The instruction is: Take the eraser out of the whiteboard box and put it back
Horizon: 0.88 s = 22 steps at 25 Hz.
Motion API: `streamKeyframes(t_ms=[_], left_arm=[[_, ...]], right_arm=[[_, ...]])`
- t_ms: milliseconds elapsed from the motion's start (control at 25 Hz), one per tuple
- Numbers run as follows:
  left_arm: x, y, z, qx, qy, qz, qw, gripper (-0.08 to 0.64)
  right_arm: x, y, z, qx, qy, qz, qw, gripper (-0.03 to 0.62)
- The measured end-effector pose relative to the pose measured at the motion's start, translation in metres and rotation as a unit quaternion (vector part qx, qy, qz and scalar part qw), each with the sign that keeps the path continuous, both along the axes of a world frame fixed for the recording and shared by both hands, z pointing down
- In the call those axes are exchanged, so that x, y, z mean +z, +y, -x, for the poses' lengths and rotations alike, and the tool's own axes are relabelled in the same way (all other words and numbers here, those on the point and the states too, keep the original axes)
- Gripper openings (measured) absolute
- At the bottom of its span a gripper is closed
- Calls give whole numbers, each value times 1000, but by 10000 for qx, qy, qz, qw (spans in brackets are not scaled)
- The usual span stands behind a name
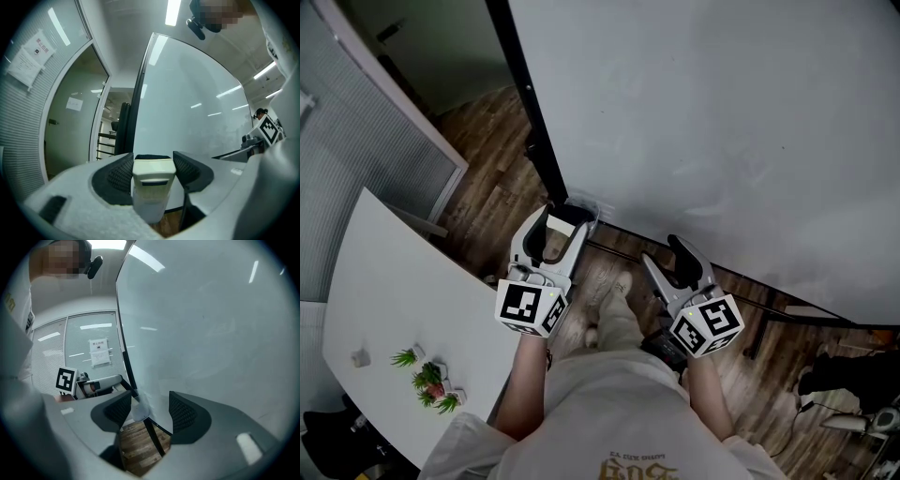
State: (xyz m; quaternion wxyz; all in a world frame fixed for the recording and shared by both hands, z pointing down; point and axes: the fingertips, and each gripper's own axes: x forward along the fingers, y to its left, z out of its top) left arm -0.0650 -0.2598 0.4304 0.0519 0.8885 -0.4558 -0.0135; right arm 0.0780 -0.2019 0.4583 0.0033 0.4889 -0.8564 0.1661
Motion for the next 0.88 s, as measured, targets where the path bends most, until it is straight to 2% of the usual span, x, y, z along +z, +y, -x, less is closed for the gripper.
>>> streamKeyframes(t_ms=[880], left_arm=[[27,-11,-8,101,-277,189,9994,259]], right_arm=[[6,-6,12,-219,12,124,9997,255]])
